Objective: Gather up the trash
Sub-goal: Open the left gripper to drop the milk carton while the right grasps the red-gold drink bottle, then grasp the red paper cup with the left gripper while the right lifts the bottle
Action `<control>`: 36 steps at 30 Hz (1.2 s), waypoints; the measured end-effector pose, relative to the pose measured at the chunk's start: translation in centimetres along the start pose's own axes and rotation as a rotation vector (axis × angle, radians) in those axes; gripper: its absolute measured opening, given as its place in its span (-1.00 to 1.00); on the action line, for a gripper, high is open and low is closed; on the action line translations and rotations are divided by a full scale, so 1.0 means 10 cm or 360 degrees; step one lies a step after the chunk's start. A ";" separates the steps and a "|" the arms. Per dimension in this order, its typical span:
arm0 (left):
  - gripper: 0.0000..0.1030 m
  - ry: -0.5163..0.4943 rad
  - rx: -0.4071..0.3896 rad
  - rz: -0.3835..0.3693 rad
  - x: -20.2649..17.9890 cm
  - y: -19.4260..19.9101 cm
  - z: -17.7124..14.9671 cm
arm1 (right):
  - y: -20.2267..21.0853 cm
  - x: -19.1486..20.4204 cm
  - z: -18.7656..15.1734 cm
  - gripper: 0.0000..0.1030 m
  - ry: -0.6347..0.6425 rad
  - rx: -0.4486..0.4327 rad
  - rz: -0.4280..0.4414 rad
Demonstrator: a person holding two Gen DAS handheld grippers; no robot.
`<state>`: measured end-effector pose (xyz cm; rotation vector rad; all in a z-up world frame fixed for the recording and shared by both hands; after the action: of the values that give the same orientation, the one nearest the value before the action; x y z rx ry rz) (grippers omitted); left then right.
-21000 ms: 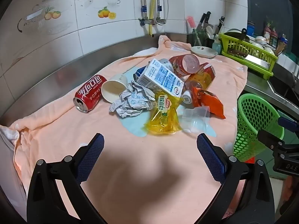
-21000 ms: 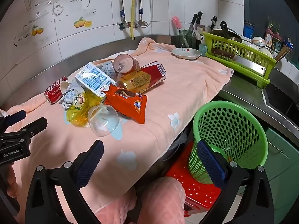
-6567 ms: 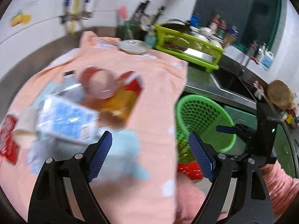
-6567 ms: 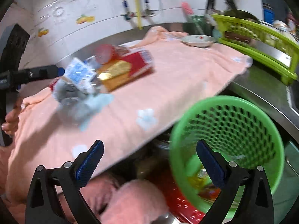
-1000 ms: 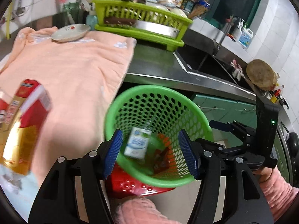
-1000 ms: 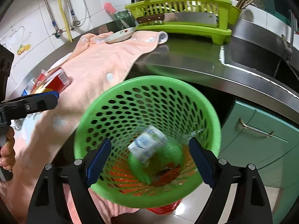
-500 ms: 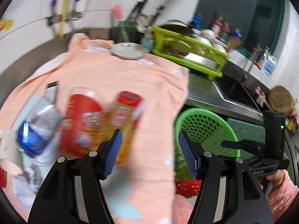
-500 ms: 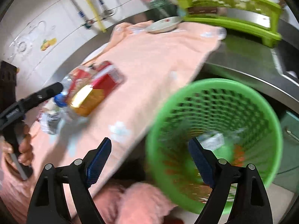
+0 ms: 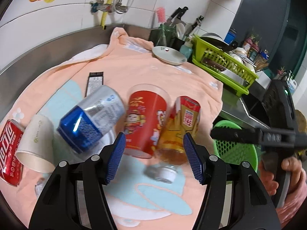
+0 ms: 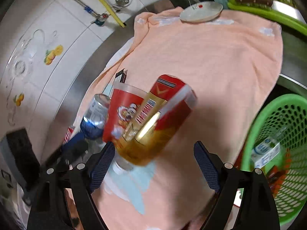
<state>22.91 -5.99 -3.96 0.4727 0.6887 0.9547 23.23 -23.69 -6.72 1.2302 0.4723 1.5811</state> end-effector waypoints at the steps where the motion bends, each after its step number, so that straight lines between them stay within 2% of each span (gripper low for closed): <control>1: 0.21 0.0005 -0.0002 -0.0001 0.03 0.01 0.00 | -0.03 0.00 0.03 0.59 -0.0020 0.0003 -0.0015; 12: 0.21 0.0040 -0.0019 -0.0015 0.20 0.07 0.00 | -0.40 -0.02 0.19 0.58 -0.0272 0.0087 -0.0128; 18: 0.21 0.0021 -0.0005 -0.0019 0.19 0.05 -0.01 | -0.60 -0.06 0.20 0.48 -0.0400 0.0155 -0.0129; 29: 0.21 -0.0017 0.0035 -0.0003 0.18 -0.10 0.06 | -0.57 -0.10 0.12 0.42 -0.0354 0.0171 -0.0046; 36: 0.21 -0.0085 0.0107 0.0026 0.08 -0.31 0.10 | -0.44 -0.20 0.07 0.41 -0.0295 0.0154 0.0006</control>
<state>25.71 -6.94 -5.56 0.5621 0.6711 0.9331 25.85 -23.93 -10.79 1.4369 0.4312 1.4451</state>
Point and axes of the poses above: each gripper's, at about its wrist camera, not at the fingertips, and y roughly against the way its jaws point, x to its left, z to its top, the point moved 6 cm from there along -y, roughly the way its jaws point, and after that the axes turned 4 degrees about -z, right-handed, at the moved point
